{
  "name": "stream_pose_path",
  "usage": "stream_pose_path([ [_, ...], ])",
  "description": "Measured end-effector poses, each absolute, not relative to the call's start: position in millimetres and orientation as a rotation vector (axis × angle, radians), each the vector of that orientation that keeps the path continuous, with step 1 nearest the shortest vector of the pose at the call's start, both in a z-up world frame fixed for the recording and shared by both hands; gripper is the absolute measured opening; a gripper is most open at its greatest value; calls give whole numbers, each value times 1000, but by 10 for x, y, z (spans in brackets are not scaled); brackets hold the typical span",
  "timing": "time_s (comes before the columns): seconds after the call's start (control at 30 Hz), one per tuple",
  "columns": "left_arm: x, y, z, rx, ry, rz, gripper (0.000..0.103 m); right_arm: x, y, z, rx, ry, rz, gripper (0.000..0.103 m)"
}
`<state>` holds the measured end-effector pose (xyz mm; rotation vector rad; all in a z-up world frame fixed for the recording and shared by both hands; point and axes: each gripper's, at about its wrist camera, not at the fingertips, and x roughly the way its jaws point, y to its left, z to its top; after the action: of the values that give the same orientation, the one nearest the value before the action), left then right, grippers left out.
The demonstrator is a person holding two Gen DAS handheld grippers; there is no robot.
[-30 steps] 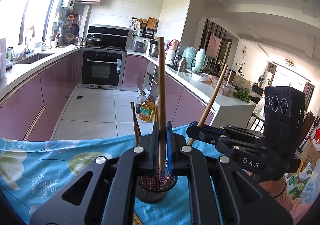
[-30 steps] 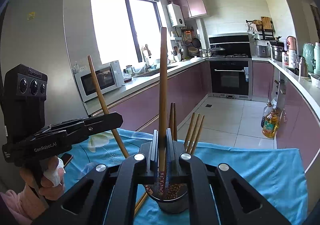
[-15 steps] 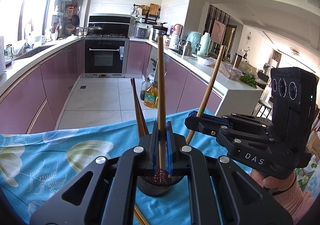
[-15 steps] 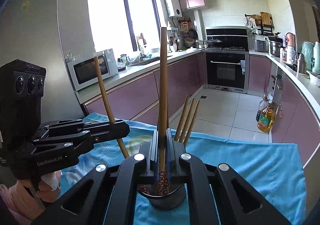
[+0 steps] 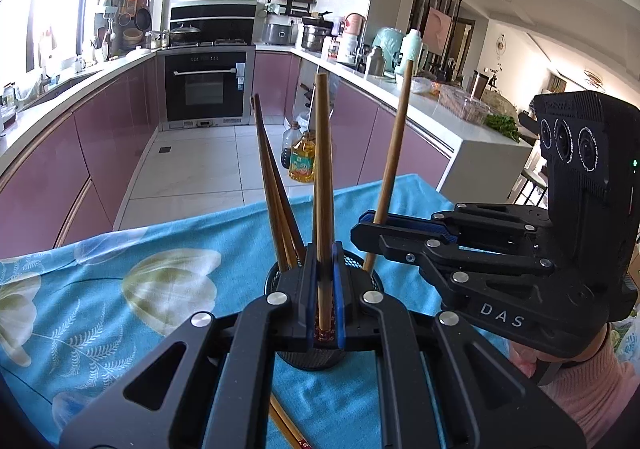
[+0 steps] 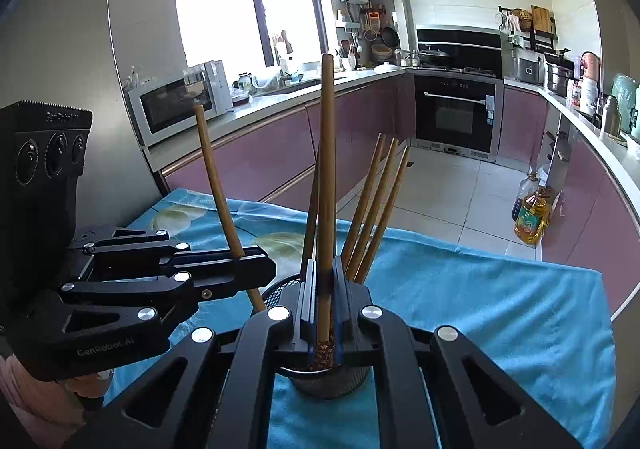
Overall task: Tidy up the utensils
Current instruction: 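Lower both chopsticks into the mesh cup and open both tools, then move both open tools back over the last chopsticks on the cloth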
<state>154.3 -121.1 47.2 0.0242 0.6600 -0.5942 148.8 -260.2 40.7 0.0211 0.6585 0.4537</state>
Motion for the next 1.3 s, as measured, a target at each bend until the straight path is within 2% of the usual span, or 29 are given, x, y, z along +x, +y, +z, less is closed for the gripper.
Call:
stream_pose_path([
  [0.6, 1717, -1251, 287, 20, 711, -575, 8, 1630, -2638, 230, 76, 707, 441, 7],
  [0.9, 1643, -1155, 219, 7, 697, -565, 11, 1581, -2699, 236, 104, 691, 432, 8],
  [1.17, 1379, -893, 215, -5, 640, -514, 27, 1421, -2742, 260, 116, 667, 455, 14],
  [1.3, 1215, -732, 193, 10, 618, -478, 36, 1240, -2718, 319, 100, 640, 501, 24],
])
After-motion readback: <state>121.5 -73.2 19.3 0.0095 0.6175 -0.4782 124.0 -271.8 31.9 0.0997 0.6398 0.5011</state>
